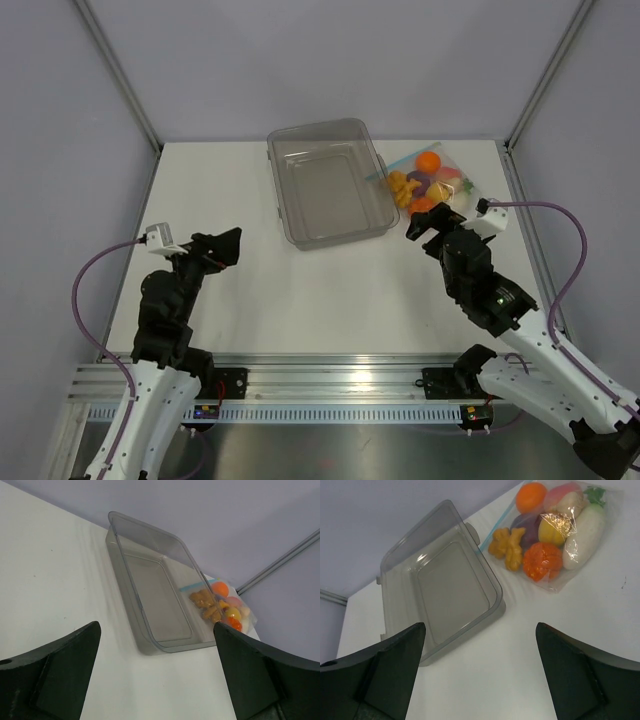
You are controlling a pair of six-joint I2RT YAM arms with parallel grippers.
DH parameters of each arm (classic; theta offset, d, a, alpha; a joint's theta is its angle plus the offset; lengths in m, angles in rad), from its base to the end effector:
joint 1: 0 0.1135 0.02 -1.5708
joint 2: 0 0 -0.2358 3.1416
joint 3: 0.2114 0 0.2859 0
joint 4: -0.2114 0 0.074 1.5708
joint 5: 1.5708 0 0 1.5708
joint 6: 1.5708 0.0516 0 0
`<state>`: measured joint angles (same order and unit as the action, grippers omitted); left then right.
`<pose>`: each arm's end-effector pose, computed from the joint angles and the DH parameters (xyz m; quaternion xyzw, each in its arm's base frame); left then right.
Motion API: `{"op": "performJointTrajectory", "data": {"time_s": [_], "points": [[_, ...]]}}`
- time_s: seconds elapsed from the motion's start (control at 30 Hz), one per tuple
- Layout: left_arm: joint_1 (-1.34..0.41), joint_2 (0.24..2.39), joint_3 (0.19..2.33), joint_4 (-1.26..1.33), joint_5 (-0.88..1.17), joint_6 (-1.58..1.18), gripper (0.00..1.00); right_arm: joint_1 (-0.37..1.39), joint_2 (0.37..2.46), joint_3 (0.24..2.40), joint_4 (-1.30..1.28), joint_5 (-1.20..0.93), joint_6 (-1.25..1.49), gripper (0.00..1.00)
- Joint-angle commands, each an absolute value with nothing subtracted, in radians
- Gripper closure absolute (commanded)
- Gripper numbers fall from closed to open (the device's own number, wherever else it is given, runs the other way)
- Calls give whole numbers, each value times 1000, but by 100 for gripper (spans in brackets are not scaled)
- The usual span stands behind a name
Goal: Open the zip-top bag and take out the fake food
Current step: Move the bin to the center of the board.
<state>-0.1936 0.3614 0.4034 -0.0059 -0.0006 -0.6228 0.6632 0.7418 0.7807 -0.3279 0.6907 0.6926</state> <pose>0.1980 -0.0388 0.2731 -0.1480 0.6783 -0.2855 0.6607 0.2032 0.1170 0.3112 0.2135 0.7512 0.1415 0.6084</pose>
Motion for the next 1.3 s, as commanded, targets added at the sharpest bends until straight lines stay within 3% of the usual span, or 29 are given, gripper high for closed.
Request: {"op": "performJointTrajectory", "data": {"time_s": [0.0, 0.77, 0.93, 1.1, 1.27], "points": [[-193, 382, 410, 51, 40, -626, 1, 666, 793, 821, -341, 733, 673, 0], [-193, 416, 414, 49, 58, -637, 1, 657, 870, 765, -212, 634, 669, 1], [-193, 423, 420, 41, 61, -637, 1, 569, 945, 775, -187, 506, 667, 0], [-195, 425, 423, 40, 64, -635, 1, 359, 1035, 761, -132, 250, 690, 1], [-195, 434, 428, 40, 72, -640, 1, 307, 1107, 735, -49, 215, 690, 1]]}}
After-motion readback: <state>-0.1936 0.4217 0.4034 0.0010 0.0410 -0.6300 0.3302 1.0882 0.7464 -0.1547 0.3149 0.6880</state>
